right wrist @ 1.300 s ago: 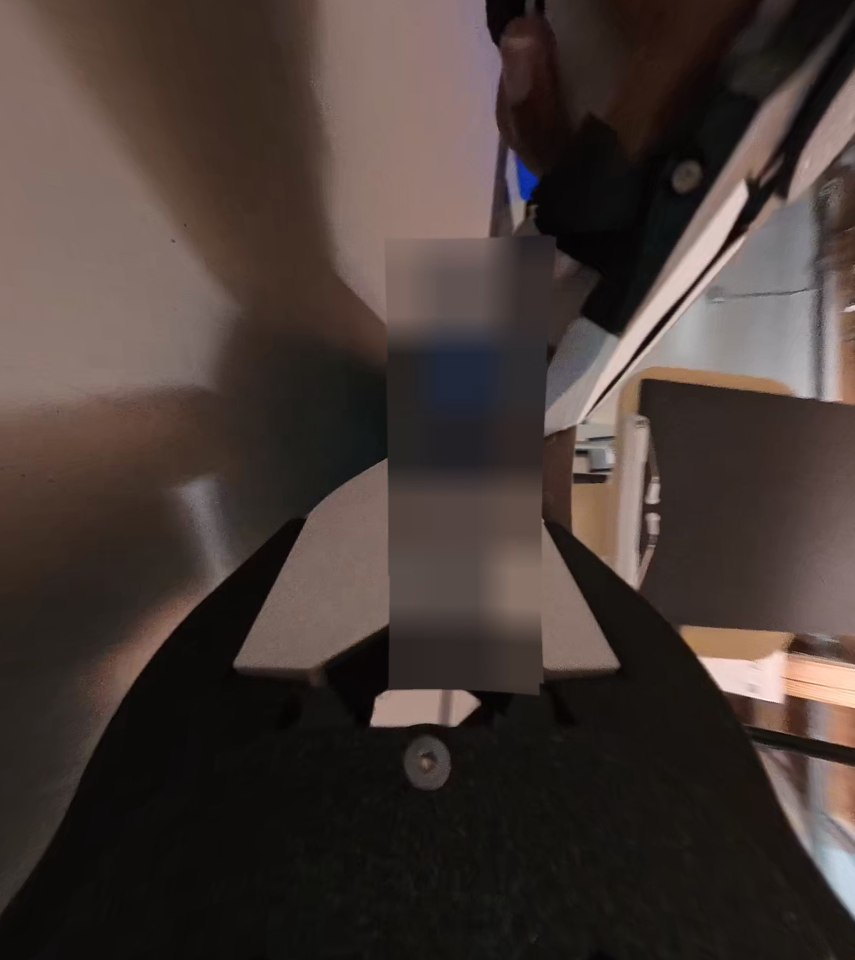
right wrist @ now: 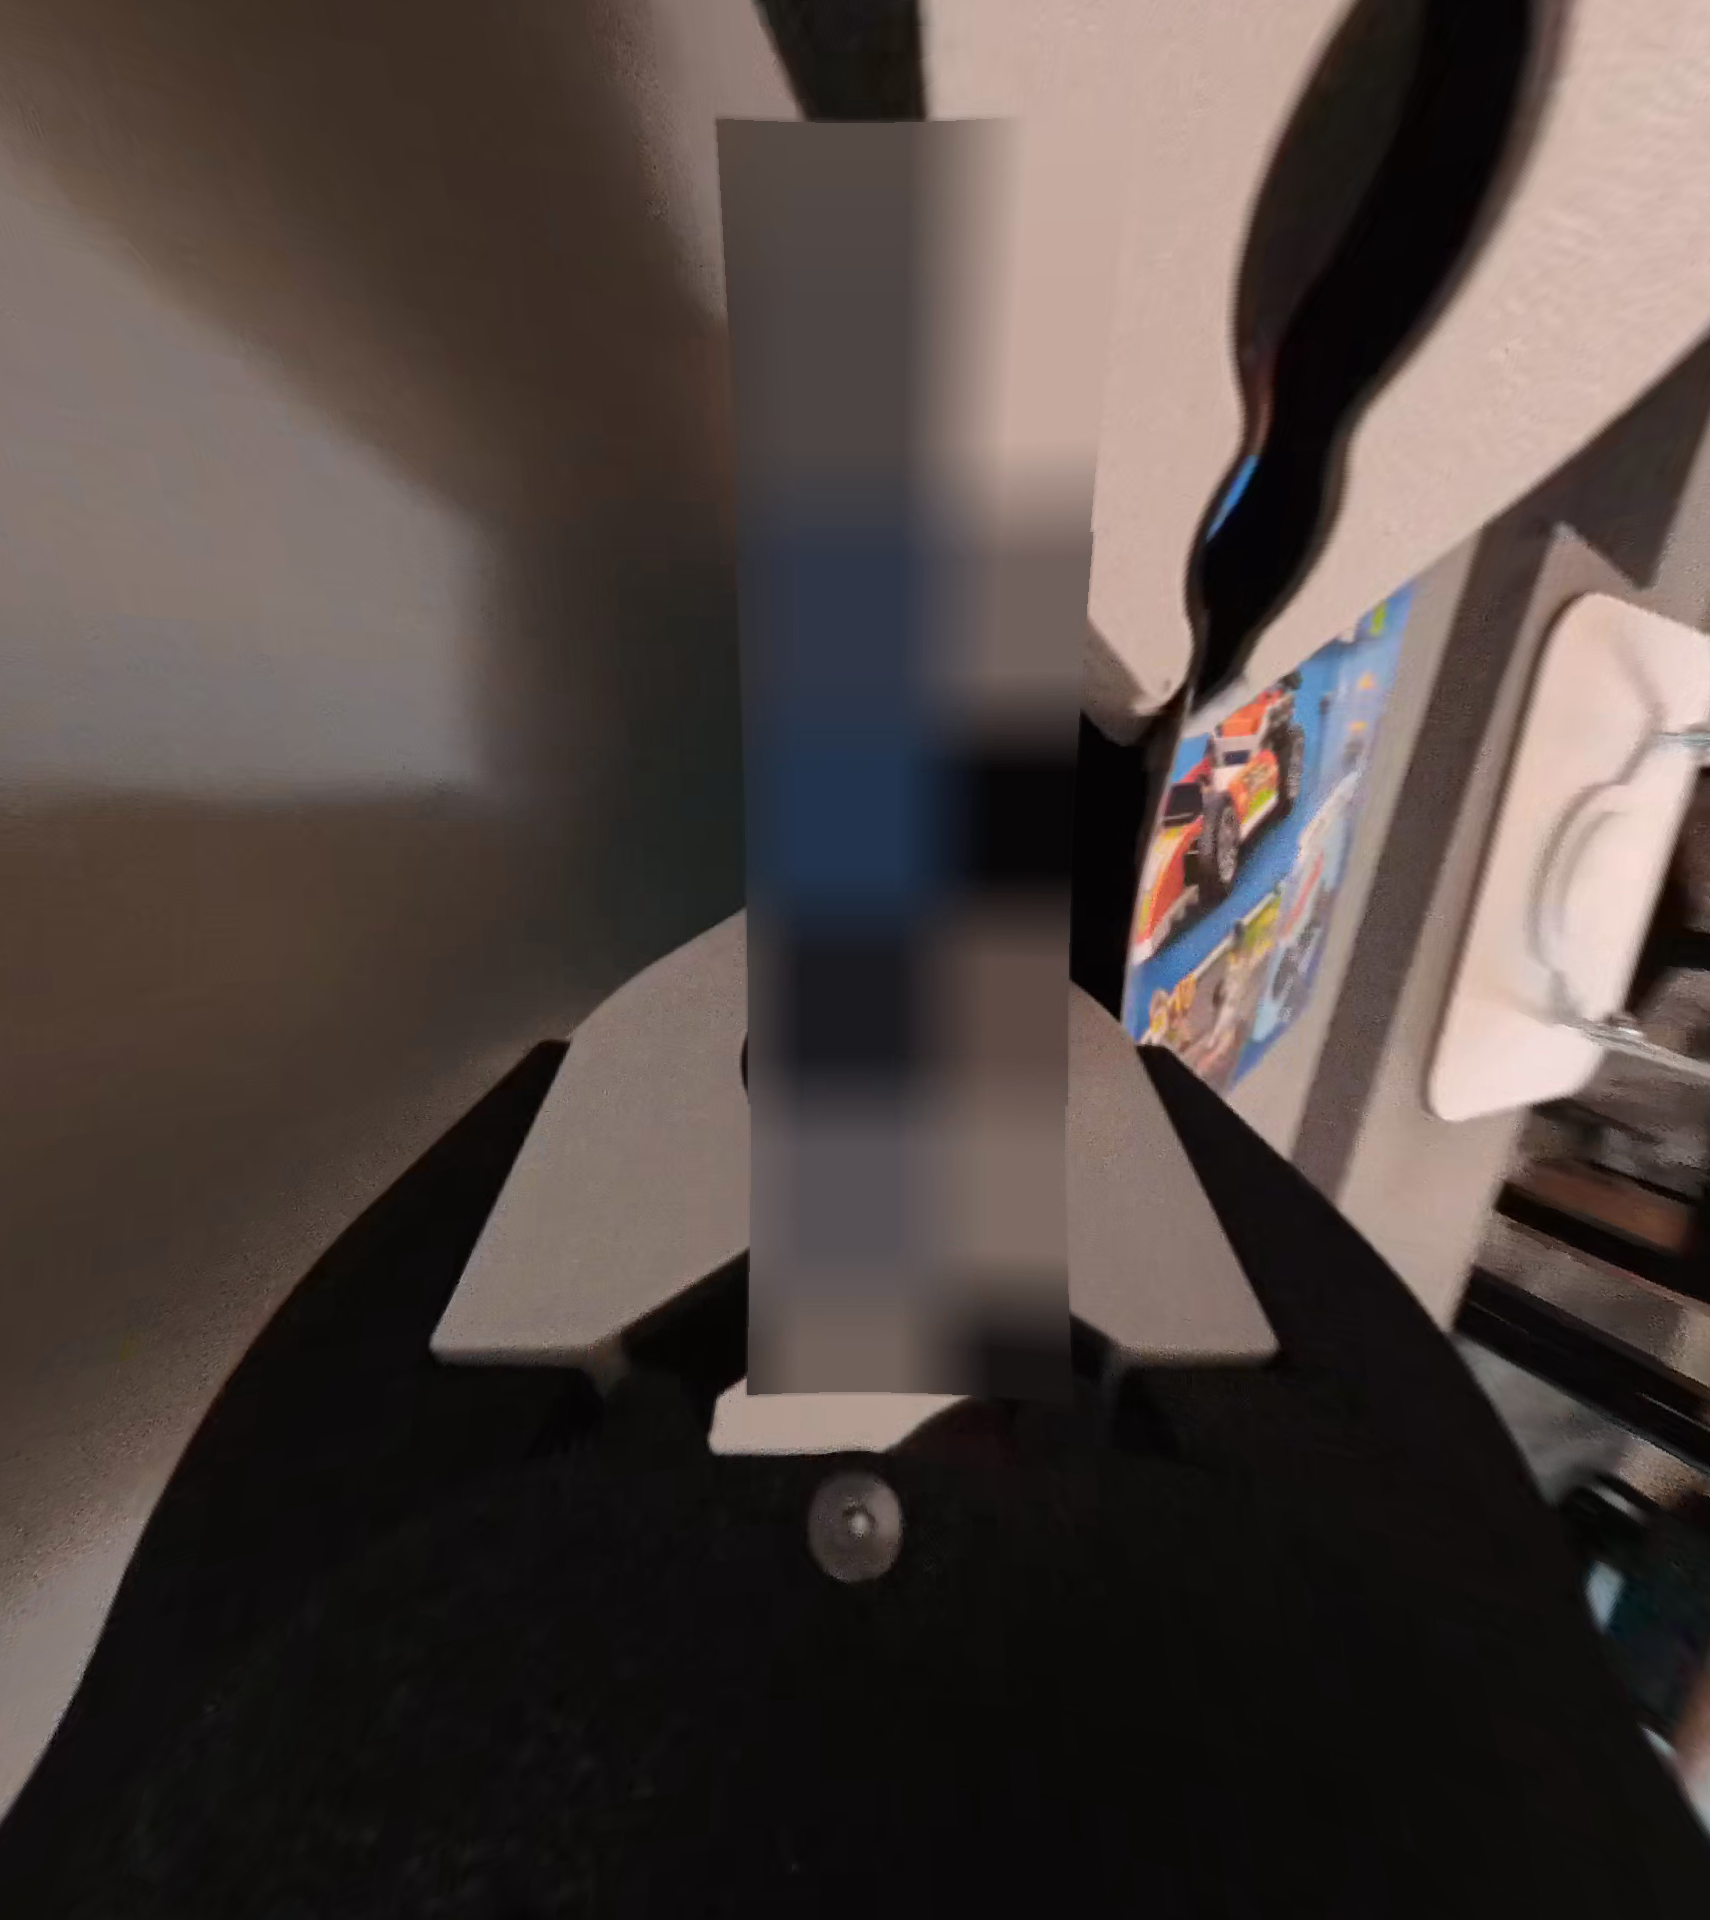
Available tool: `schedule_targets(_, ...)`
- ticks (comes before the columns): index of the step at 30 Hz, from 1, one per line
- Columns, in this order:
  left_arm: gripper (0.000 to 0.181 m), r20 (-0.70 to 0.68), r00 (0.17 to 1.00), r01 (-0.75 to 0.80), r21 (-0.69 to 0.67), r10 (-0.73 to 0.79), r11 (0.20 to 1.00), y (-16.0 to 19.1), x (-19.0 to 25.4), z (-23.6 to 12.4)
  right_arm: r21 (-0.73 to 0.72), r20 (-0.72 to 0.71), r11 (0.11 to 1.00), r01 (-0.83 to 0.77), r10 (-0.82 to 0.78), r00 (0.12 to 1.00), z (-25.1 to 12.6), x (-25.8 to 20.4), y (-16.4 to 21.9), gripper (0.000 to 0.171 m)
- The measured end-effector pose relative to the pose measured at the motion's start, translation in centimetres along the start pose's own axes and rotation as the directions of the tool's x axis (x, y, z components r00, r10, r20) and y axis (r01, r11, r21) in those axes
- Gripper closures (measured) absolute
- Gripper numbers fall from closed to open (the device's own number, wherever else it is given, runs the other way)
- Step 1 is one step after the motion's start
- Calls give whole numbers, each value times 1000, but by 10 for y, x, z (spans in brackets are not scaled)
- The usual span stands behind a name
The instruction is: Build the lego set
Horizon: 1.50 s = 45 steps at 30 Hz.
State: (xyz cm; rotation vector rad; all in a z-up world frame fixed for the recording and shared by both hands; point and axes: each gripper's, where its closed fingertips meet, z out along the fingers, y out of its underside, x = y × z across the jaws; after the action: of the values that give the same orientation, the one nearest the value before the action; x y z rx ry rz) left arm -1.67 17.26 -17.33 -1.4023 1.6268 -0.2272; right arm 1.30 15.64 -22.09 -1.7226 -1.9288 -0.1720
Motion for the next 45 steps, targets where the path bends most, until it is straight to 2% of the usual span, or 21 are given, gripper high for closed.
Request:
schedule_targets(7,180,11,999,36,-7,-36,999,-2,-2,1,61,114,997,-56,49,992,-5,-1,-1,155)
schedule_targets(11,180,5,998,65,-17,-64,998,0,-2,1,155,103,982,-109,93,990,-7,2,-5,158)
schedule_targets(15,180,16,989,149,-8,-149,989,0,-10,-2,266,-50,960,-89,106,993,-12,11,-13,166)
schedule_targets(17,180,34,977,208,4,-208,978,-2,-18,-4,269,-194,963,1,53,980,-16,14,-20,170)
schedule_targets(20,180,76,960,269,19,-270,963,-6,-29,-10,210,-405,967,144,-48,913,-22,17,-32,171)
schedule_targets(22,179,108,972,210,1,-209,978,-8,-30,-12,140,-507,961,239,-138,851,-22,17,-36,170)
schedule_targets(26,178,171,982,-60,-129,82,990,-5,-20,-11,12,-554,953,303,-246,795,-13,11,-31,170)
schedule_targets(32,166,143,984,-82,-153,104,985,-14,-10,-3,-126,-597,917,379,-375,710,-15,1,-38,170)
schedule_targets(35,176,154,971,-155,-176,182,972,-15,-7,-1,-145,-617,896,419,-413,670,-13,-3,-43,169)
schedule_targets(37,180,158,969,-156,-196,188,968,-10,-8,0,-99,-635,906,411,-375,675,-14,-4,-45,165)
schedule_targets(39,180,123,977,-148,-198,174,969,-4,-3,4,-41,-604,926,375,-322,729,-9,-7,-43,163)
schedule_targets(43,180,92,979,-160,-210,182,964,-1,-1,6,134,-471,978,159,-78,878,-13,-4,-34,148)
schedule_targets(45,180,73,984,-146,-211,164,967,-1,-1,5,93,-404,994,49,-7,915,-16,2,-21,137)
